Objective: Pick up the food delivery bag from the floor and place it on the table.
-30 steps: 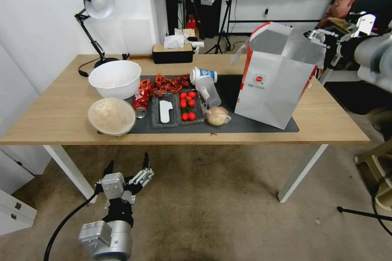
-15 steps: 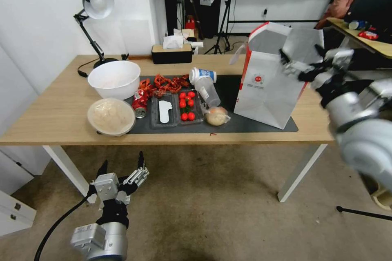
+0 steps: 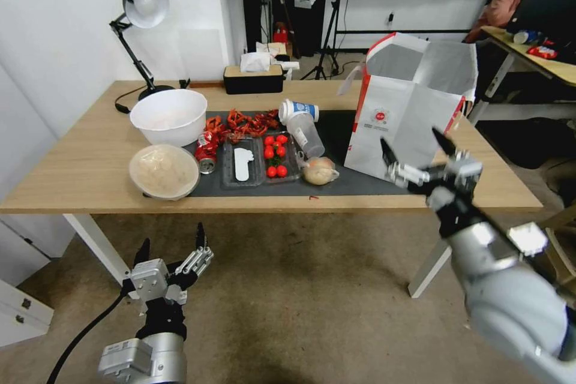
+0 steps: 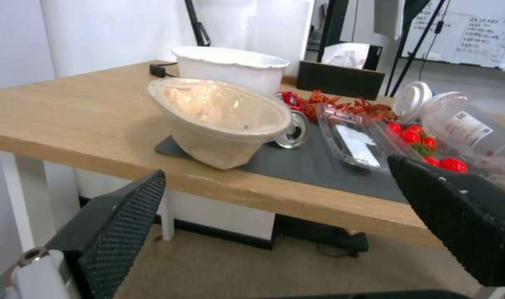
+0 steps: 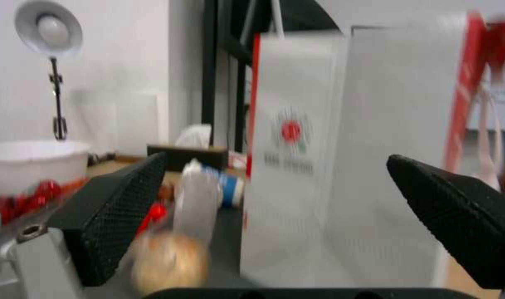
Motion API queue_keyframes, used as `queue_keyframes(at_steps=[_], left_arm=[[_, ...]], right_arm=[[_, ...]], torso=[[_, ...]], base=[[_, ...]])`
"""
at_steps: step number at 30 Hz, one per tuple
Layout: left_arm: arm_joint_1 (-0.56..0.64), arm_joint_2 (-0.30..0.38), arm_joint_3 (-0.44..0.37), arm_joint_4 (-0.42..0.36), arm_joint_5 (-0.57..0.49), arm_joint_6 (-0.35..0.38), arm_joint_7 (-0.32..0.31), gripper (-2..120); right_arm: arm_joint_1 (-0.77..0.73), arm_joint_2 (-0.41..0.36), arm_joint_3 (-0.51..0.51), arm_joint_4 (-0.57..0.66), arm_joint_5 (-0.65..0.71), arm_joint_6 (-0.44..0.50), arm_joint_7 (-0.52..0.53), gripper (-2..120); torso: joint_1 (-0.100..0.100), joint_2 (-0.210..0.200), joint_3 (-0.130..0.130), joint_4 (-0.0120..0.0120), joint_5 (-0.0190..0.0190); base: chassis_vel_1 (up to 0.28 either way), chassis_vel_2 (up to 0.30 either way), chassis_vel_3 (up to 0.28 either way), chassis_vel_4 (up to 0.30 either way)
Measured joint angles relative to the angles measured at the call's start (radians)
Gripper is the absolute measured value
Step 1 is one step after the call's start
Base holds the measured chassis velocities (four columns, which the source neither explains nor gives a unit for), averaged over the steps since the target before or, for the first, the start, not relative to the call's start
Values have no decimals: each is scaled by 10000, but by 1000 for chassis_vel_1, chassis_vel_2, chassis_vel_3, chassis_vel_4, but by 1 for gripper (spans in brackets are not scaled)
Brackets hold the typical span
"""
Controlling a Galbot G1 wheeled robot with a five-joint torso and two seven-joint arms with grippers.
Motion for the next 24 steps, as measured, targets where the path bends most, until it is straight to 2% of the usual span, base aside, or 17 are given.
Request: queue_keyframes(at_steps=[5, 10, 14, 24], left_arm=[[-14, 41, -6, 194, 92, -88, 94, 100], [-41, 232, 36, 398, 113, -160, 125, 100], [-68, 238, 80, 482, 190, -172, 230, 100], [-153, 190, 111, 526, 315, -232, 326, 100]], right_arm=[[-1204, 824, -198, -500, -863, 699, -65, 100], [-1530, 1195, -525, -1019, -1277, 1248, -79, 100], [-1092, 1299, -594, -1151, -1034, 1007, 45, 100], [-969, 1405, -607, -1294, -606, 810, 52, 100]], torso=[[-1, 0, -1, -1, 0], [0, 0, 0, -2, 0], [0, 0, 0, 4, 0], [2, -1, 1, 0, 0]], base=[[0, 0, 0, 0], [0, 0, 0, 0], [0, 0, 0, 0], [0, 0, 0, 0]])
